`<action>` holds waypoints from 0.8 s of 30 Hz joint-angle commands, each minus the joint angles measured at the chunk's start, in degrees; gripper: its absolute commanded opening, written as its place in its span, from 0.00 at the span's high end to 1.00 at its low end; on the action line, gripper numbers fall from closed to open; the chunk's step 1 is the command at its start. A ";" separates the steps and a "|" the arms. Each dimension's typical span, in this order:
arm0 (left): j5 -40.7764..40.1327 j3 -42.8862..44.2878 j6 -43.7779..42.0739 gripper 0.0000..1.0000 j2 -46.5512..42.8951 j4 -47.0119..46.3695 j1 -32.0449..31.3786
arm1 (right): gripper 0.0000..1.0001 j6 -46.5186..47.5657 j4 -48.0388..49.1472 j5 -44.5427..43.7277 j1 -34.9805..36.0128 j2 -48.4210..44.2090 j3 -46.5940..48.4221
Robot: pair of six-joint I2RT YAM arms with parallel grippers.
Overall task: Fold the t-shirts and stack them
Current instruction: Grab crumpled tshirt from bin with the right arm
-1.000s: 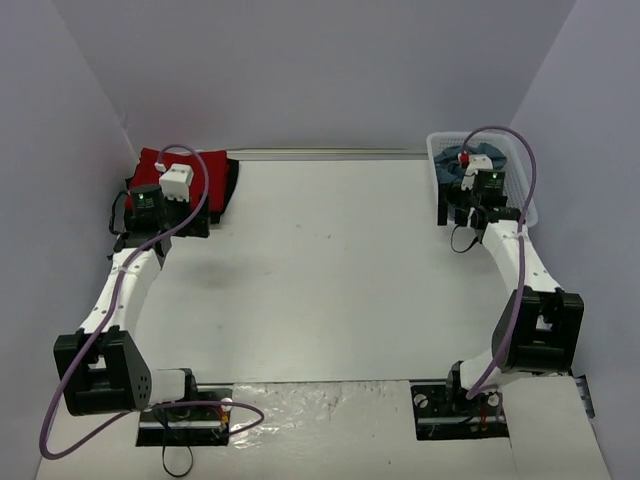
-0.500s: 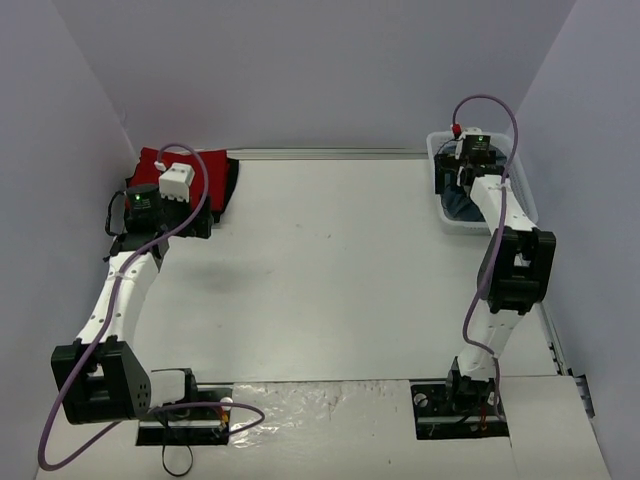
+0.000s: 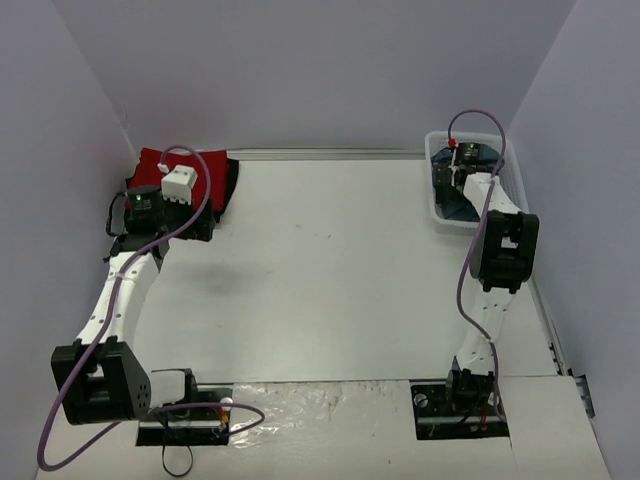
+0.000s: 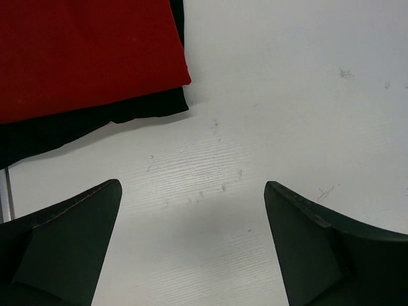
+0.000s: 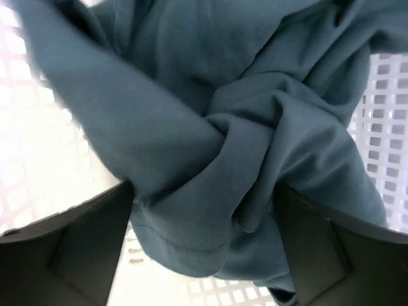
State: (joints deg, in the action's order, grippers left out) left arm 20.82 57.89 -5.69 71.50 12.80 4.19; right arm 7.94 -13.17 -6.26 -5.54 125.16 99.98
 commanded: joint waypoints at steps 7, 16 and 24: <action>1.15 1.88 -0.72 0.06 -0.58 0.74 0.03 | 1.00 -0.30 -3.62 1.33 0.00 -0.79 1.19; 1.94 1.97 -0.02 0.06 -0.75 0.74 0.12 | 1.00 -3.29 -3.53 1.34 3.07 -19.68 0.21; 2.74 1.70 0.42 0.06 -1.54 0.21 0.12 | 1.00 -0.21 -4.14 -3.85 8.96 -31.99 4.41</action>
State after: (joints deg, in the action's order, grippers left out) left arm 22.50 57.89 -5.76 71.53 13.47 4.19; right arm 6.48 -17.17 -7.38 1.76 96.47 100.77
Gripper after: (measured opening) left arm 0.945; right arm 0.065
